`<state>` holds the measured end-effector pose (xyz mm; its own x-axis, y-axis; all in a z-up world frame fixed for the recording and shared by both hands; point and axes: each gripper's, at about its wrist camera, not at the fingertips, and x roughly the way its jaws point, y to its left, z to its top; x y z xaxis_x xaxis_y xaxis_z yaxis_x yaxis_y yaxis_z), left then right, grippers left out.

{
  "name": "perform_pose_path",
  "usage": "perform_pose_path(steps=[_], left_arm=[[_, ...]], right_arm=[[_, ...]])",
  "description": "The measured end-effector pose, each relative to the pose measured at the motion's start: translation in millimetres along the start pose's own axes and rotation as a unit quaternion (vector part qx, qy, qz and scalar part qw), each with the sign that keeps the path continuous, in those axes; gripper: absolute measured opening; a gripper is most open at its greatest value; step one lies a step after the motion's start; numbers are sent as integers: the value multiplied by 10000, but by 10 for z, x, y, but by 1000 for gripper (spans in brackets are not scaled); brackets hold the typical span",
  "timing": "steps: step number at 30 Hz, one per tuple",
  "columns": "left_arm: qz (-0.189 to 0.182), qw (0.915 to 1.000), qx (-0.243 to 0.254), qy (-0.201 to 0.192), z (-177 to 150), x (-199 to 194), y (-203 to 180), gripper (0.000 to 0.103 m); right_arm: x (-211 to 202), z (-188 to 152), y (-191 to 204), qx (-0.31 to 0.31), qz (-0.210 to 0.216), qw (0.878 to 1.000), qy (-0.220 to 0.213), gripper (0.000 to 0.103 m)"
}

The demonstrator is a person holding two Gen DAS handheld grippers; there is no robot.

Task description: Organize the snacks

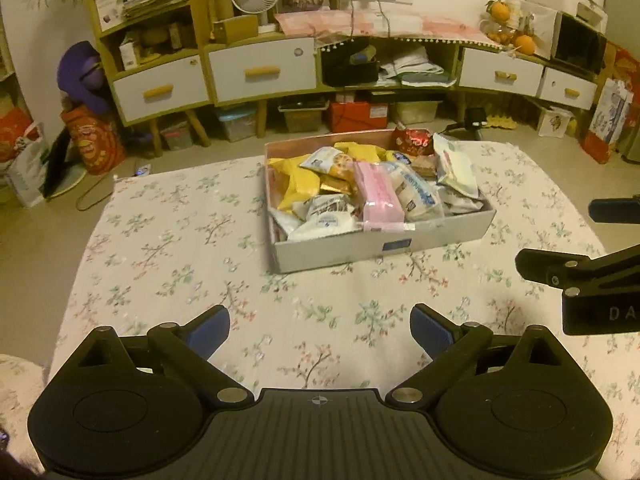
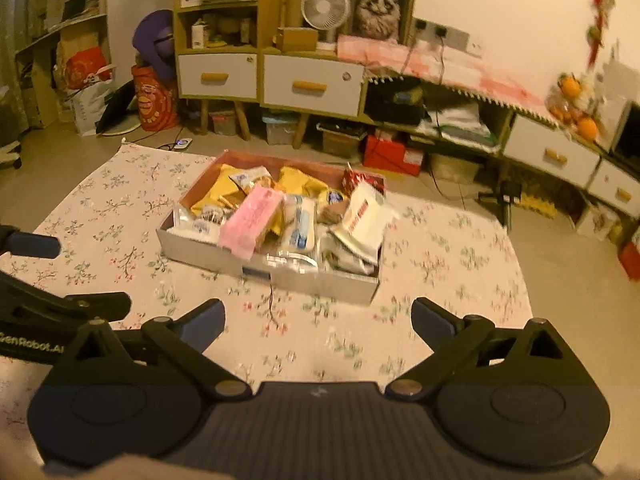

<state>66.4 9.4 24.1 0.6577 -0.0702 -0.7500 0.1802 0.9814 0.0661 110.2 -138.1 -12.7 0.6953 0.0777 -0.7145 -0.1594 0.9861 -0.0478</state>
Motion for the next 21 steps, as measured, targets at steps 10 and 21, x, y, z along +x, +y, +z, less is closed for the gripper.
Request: perform_pose_path(steps=[10, 21], left_arm=[[245, 9997, 10, 73, -102, -57, -101, 98], [302, 9994, -137, 127, -93, -43, -81, 98]], right_arm=[[46, -157, 82, -136, -180, 9994, 245, 103], [55, -186, 122, -237, -279, 9991, 200, 103]])
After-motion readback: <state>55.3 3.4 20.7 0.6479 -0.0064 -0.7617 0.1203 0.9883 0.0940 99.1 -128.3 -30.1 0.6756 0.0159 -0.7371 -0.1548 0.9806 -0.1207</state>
